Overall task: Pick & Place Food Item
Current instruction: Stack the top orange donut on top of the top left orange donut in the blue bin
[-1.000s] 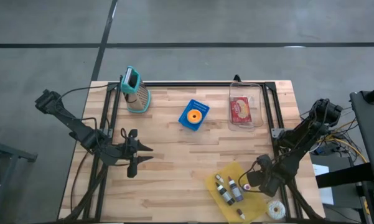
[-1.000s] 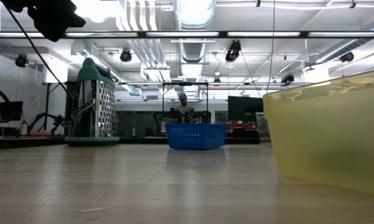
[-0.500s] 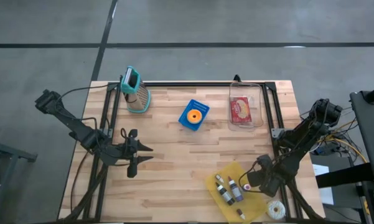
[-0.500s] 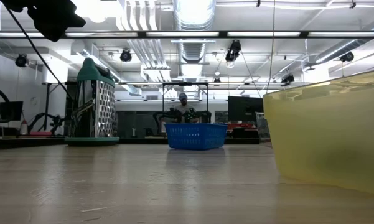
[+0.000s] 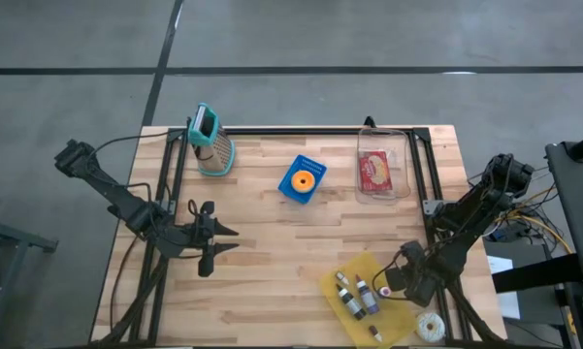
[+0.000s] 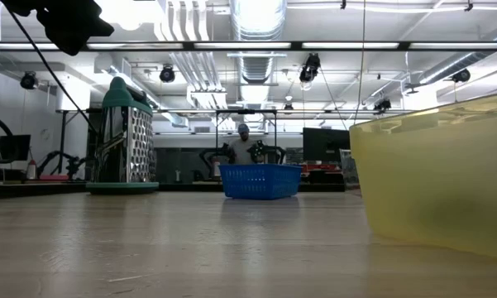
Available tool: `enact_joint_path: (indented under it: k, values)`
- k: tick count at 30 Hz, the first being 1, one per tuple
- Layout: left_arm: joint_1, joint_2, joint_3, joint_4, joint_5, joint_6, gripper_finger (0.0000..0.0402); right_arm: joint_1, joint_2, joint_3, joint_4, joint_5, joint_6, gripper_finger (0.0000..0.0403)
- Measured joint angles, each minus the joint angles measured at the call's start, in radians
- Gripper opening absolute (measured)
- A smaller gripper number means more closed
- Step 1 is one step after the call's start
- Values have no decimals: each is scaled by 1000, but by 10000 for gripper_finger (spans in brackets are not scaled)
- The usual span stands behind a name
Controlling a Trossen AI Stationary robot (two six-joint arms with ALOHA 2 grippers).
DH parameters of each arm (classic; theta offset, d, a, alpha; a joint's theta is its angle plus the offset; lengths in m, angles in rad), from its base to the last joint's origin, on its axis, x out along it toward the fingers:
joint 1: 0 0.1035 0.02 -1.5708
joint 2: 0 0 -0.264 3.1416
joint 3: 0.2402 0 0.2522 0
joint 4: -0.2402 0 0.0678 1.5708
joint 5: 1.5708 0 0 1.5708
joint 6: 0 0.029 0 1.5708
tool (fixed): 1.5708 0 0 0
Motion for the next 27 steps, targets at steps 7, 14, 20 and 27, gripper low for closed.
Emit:
enact_joint_path:
  k: [7,14,20,27]
  values:
    - [0,0,0,0,0,0,149,-2,-17,-1,0,-51,-4,19]
    - [0,0,0,0,-3,0,149,0,-63,-2,11,-73,2,19]
    - [0,0,0,0,-13,0,149,-1,-85,-2,0,-74,4,19]
    - [0,0,0,0,-25,0,149,-1,-85,-1,-5,31,-1,19]
